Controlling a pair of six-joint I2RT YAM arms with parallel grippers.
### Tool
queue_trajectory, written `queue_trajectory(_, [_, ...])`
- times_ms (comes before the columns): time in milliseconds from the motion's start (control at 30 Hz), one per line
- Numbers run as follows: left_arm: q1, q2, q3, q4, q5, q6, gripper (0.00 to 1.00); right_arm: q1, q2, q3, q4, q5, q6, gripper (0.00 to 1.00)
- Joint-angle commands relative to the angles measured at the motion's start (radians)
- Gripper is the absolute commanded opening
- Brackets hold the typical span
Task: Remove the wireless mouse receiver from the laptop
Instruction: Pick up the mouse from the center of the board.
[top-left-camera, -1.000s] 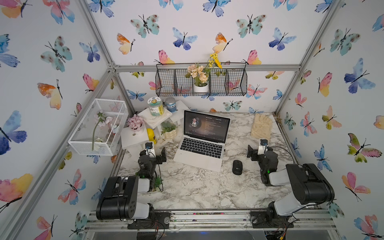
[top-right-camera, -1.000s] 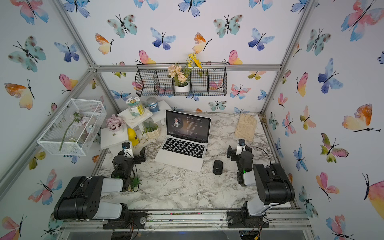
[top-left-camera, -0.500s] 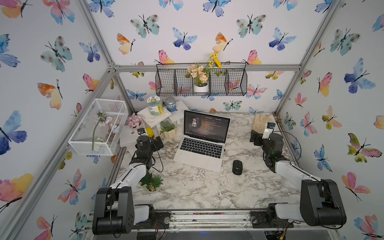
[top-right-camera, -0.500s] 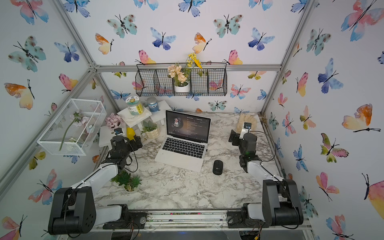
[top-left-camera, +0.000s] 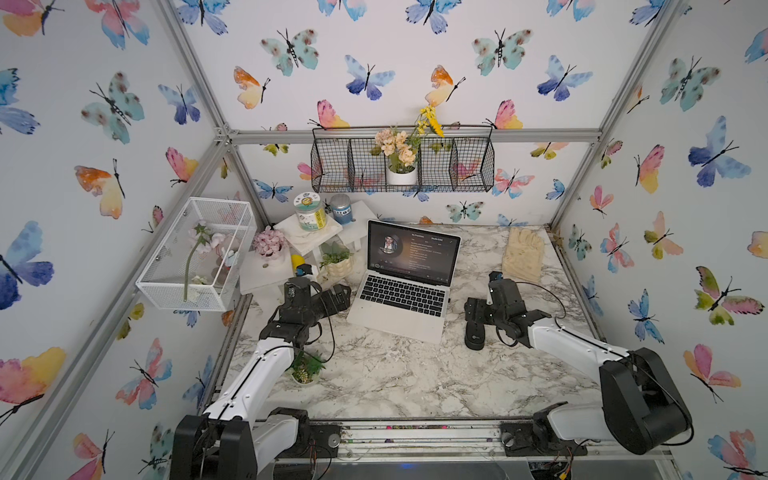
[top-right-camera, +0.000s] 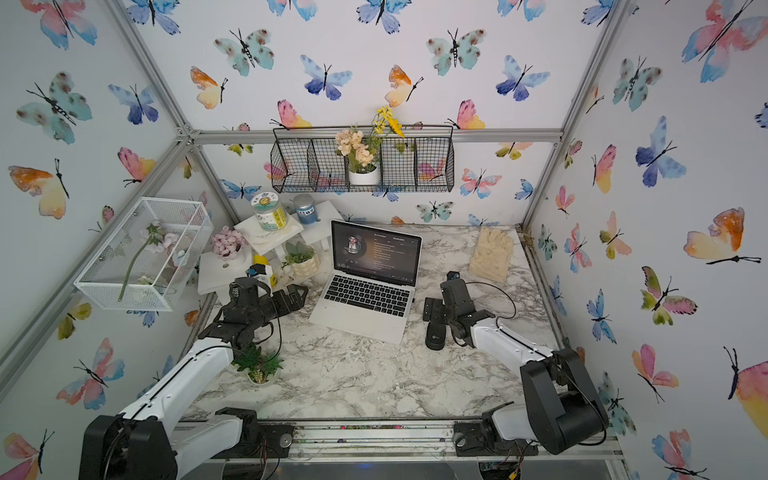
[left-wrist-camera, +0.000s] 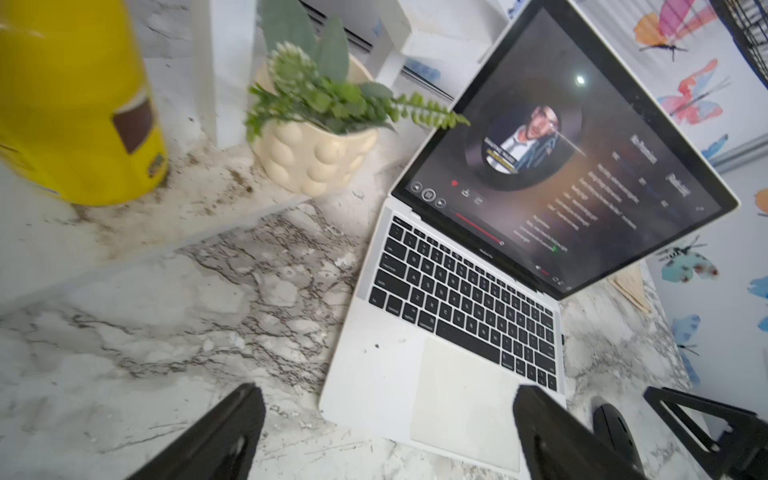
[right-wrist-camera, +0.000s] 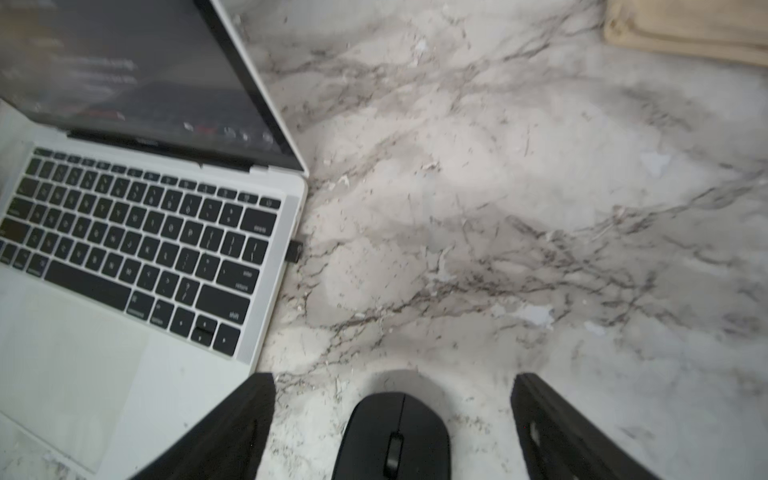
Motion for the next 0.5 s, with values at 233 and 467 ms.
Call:
queue_trajectory(233, [-0.118, 0.008, -0.041, 0.009, 0.121, -0.004, 0.99, 0.176, 0.07, -0.006, -0.167, 0.203, 0.189, 0.96])
queue_trajectory(467, [-0.118, 0.019, -0.053, 0.025, 0.135, -0.017, 0.99, 0.181, 0.074, -0.034, -0.167, 0.198, 0.206, 0.93])
